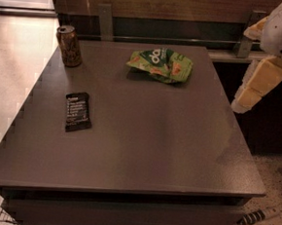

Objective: Pick green rice chip bag

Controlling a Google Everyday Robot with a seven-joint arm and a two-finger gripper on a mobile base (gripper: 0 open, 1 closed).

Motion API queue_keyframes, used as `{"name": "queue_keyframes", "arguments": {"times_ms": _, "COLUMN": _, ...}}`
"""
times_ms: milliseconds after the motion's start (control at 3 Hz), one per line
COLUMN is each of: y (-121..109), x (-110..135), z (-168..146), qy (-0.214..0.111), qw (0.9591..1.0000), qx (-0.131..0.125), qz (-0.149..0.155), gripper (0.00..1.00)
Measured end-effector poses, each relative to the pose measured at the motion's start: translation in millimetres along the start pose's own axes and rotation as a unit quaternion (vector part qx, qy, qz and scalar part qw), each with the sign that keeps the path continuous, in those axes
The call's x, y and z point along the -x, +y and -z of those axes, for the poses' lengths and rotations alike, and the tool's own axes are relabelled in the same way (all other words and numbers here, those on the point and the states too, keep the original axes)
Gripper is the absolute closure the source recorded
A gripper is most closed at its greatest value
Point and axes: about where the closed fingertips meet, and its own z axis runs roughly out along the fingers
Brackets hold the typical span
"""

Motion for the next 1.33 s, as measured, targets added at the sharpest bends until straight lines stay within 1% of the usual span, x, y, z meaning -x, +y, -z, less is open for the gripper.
{"name": "queue_keyframes", "arguments": {"times_ms": 333, "y": -49, "x": 38, "z": -36, "qy": -0.07, "qw": 0.9975, "qx": -0.01, "qz": -0.001, "gripper": 0.0}}
{"name": "queue_keyframes", "arguments": {"times_ms": 667, "y": -98, "x": 85, "z": -87, "qy": -0.126, "qw": 0.992, "qx": -0.005, "qz": -0.007, "gripper": 0.0}}
{"name": "queue_keyframes", "arguments": {"times_ms": 1000, "y": -120, "x": 117, "z": -126, "qy": -0.137, "qw": 0.9904, "qx": 0.006, "qz": -0.012, "gripper": 0.0}}
{"name": "queue_keyframes", "arguments": {"times_ms": 1333, "y": -120, "x": 117, "z": -126, "qy": -0.137, "qw": 0.9904, "qx": 0.006, "qz": -0.012, "gripper": 0.0}}
